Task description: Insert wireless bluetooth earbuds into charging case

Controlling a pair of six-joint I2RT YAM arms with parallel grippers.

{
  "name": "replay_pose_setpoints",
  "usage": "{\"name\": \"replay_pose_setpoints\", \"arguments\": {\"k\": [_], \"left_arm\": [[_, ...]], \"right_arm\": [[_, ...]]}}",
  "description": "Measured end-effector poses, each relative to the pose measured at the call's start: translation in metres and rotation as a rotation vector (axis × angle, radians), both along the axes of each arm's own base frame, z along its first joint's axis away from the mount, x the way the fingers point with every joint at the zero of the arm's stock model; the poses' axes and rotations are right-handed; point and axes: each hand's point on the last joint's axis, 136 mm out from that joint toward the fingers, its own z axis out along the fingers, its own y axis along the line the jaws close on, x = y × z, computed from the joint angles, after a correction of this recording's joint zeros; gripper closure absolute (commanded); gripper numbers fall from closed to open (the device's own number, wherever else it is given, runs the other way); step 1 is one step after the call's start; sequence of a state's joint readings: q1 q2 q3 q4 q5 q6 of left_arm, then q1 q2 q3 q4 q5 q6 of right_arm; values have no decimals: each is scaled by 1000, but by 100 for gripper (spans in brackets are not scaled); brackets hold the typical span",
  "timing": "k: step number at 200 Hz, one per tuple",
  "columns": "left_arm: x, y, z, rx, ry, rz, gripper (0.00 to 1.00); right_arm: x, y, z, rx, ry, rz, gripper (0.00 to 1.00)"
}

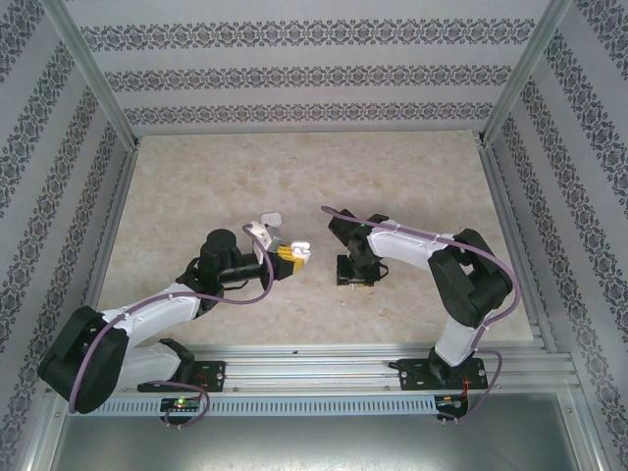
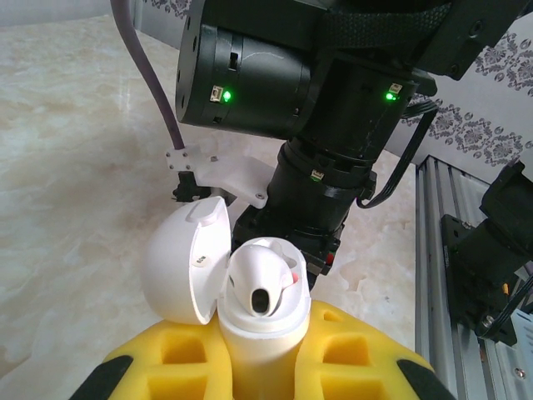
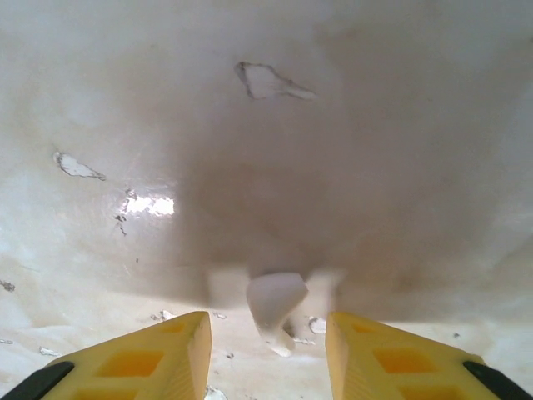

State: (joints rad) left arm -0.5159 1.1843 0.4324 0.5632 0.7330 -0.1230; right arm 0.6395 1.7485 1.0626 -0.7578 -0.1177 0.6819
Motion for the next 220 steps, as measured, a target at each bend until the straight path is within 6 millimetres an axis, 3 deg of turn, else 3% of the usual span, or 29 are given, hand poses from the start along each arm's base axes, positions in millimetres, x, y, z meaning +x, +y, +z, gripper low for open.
{"name": "replay_pose_setpoints", "arguments": {"k": [76, 134, 220], "left_arm": [[-1, 1, 3, -3, -6, 0, 100], [-3, 2, 6, -6, -11, 1, 100], [-3, 2, 4, 0, -3, 3, 100]], "right_arm": [[14, 2, 10, -21, -40, -21, 63], [11, 2, -8, -69, 1, -6, 67], [11, 0, -8, -91, 1, -2, 77]]}}
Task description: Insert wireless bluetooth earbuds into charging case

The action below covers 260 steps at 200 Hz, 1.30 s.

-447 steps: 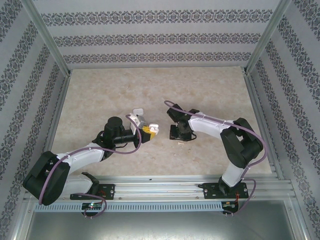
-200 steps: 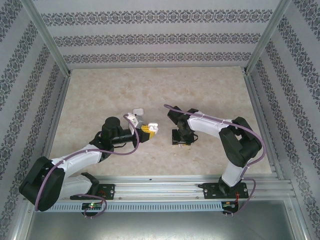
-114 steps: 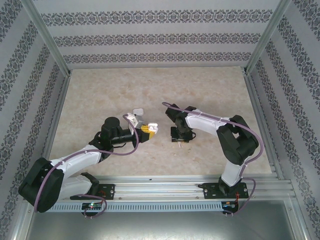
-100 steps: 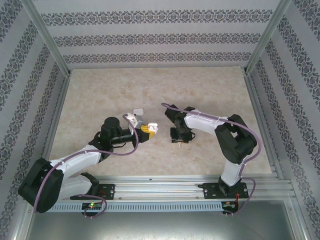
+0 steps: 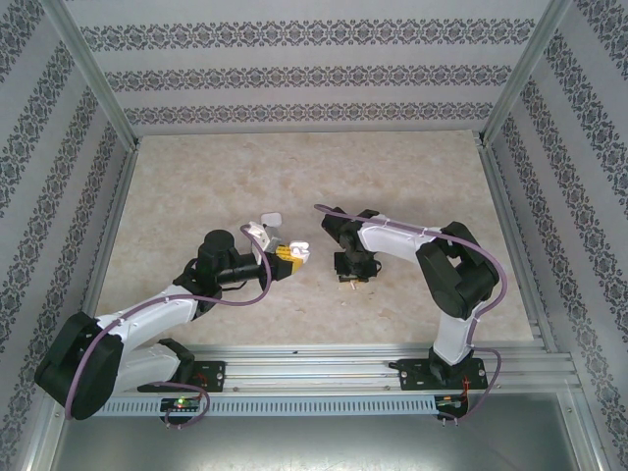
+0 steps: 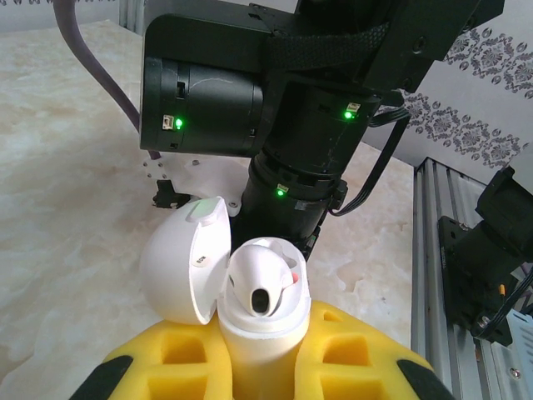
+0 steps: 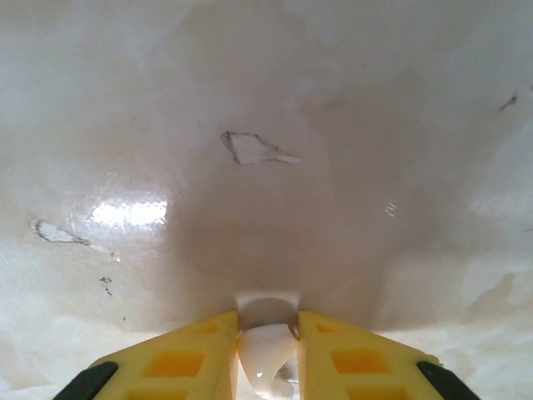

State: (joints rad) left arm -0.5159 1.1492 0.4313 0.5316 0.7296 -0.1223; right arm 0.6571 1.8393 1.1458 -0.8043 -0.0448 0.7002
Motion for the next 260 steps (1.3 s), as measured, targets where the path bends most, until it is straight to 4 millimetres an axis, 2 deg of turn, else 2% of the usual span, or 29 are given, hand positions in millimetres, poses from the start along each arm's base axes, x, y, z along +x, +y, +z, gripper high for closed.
{"name": "replay_pose_setpoints", "arguments": {"k": [50, 100, 145, 218, 239, 260], "left_arm": [[0, 0, 0, 0, 1, 0, 100], [-1, 0, 3, 0, -14, -1, 100], [0, 0, 4, -2, -21, -2, 100], [12, -7, 21, -32, -45, -3, 100], [14, -9, 25, -45, -39, 0, 100], [15, -11, 31, -61, -41, -5, 100]], "right_arm": [[-3, -4, 8, -8, -5, 2, 80], [2, -5, 48, 37, -105, 0, 81], [15, 9, 98, 141, -240, 7, 83], [29, 47, 213, 442, -579, 50, 82], [30, 55, 232, 507, -630, 62, 82], [29, 66, 241, 556, -652, 82, 82]]}}
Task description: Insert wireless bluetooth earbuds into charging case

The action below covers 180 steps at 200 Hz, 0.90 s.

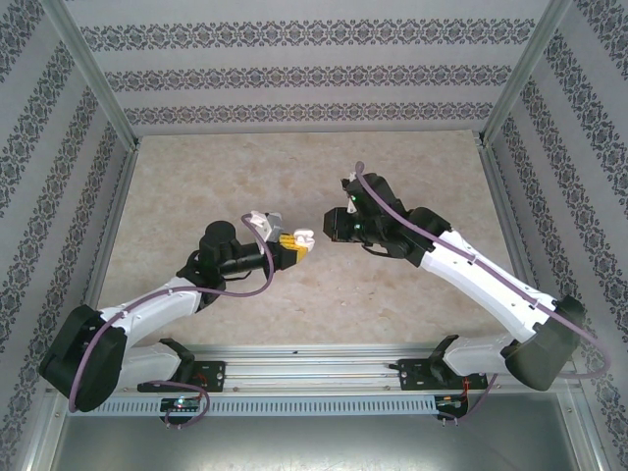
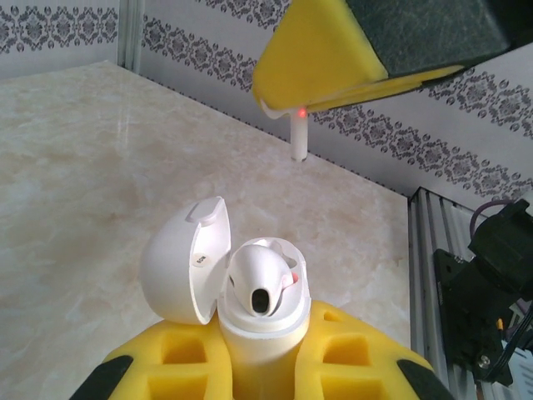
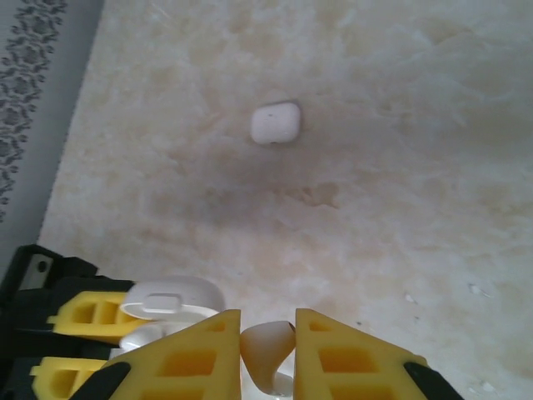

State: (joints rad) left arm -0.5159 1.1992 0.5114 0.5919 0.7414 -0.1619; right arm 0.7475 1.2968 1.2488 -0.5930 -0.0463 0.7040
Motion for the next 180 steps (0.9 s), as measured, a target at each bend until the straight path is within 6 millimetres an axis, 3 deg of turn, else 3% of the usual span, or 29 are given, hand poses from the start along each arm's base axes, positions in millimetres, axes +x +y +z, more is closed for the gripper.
{"name": "replay_pose_setpoints", "arguments": {"k": [51, 105, 180], "left_arm": [[1, -2, 12, -36, -13, -8, 100], [0, -2, 14, -45, -10, -9, 100], [3, -2, 24, -78, -24, 3, 100]], "right_arm": [[-3, 28, 18, 101, -66, 67, 83], [-1, 38, 29, 163, -98, 75, 83], [-7, 39, 17, 178, -75, 66, 83]]}}
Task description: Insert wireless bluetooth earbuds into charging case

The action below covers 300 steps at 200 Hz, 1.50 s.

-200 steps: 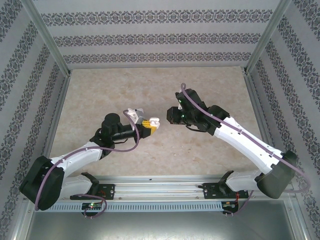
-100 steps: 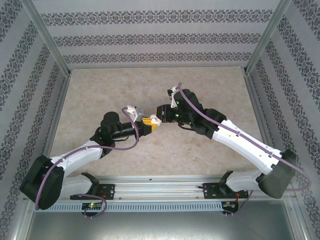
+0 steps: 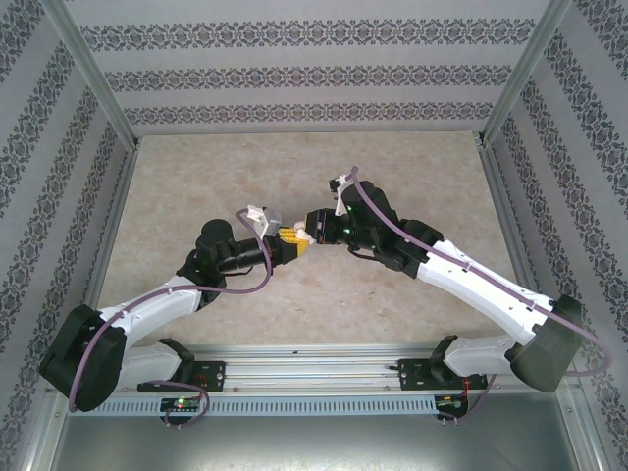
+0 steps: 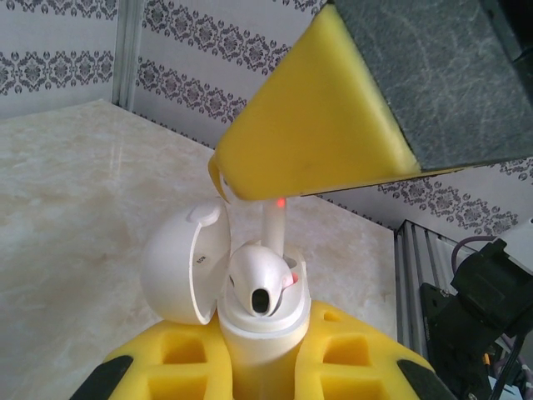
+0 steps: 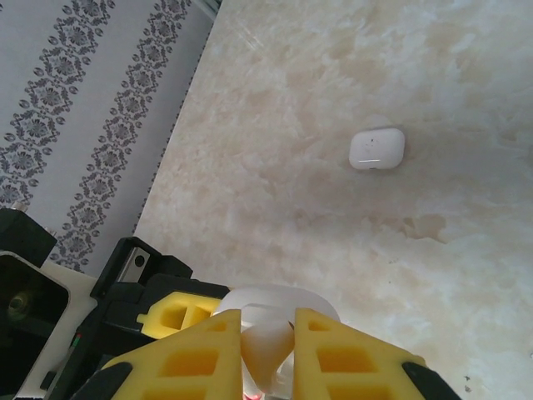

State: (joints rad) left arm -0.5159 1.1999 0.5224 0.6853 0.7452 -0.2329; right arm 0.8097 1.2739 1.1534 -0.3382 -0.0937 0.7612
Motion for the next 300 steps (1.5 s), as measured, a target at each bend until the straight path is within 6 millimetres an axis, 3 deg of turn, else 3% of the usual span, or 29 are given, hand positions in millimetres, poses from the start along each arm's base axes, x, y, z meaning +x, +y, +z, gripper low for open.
{"name": "replay_pose_setpoints", "arguments": {"k": [154, 204, 300], "left_arm": [[1, 0, -1, -4, 12, 5, 100], [2, 0, -2, -3, 14, 8, 100], [3, 1, -4, 0, 17, 16, 100]], "right_arm": [[0, -1, -3, 1, 67, -35, 83], [-2, 1, -13, -32, 130, -32, 82], [-3, 0, -16, -81, 175, -36, 58]]}}
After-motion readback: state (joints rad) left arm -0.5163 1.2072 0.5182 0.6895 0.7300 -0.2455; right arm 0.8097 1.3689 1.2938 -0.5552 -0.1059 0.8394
